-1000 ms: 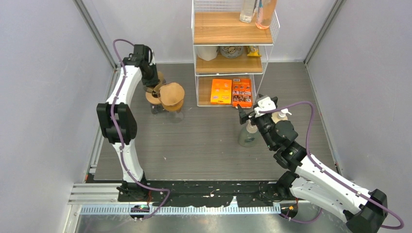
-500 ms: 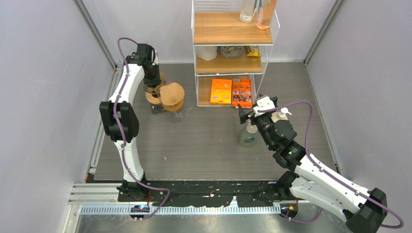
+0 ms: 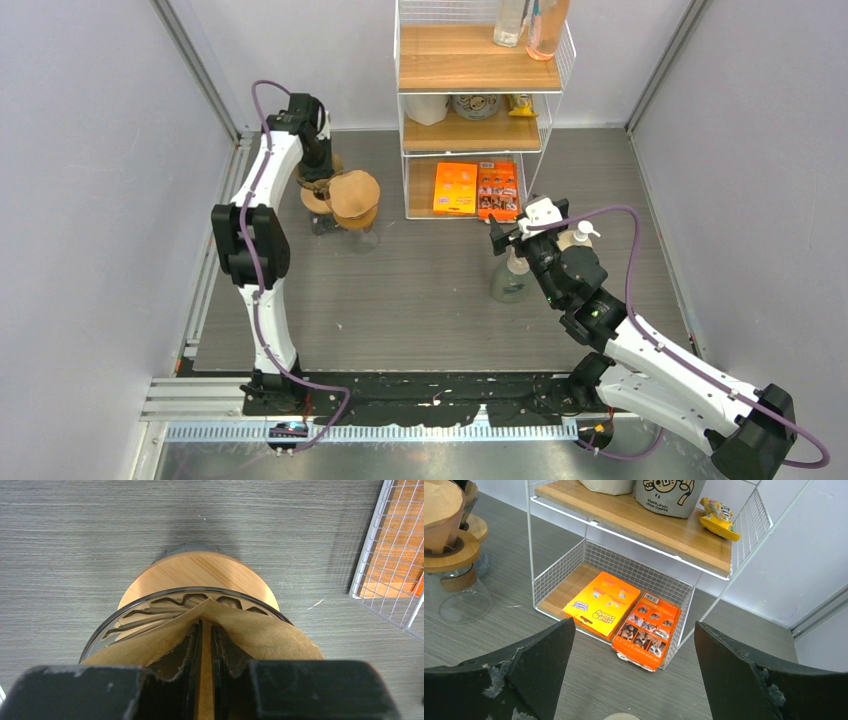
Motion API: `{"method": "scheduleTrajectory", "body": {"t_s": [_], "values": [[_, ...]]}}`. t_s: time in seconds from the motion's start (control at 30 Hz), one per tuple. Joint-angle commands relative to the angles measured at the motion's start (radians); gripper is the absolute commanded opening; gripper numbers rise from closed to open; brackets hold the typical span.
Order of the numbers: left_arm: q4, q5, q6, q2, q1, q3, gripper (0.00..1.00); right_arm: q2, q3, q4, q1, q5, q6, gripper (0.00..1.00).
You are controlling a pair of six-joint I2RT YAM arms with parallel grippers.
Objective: Place the coffee filter in the dripper
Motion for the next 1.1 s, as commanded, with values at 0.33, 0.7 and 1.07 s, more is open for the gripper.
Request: {"method": "scheduleTrajectory", "body": {"t_s": [0.33, 0.7, 1.07], "values": [[0.010, 0.023, 0.006, -0.023, -0.003, -0.045, 0.18, 0.013, 0.019, 0.030, 0.000, 0.025, -0.015, 0.96], [-0.002, 0.002, 0.002, -0.026, -0.003, -0.039, 0.25, 0.009, 0.017, 0.028, -0.001, 0.026, -0.013, 0.95], [-0.001, -0.008, -0.002, -0.042, -0.003, -0.036, 0.34, 0.007, 0.019, 0.023, 0.000, 0.021, -0.010, 0.95]]}}
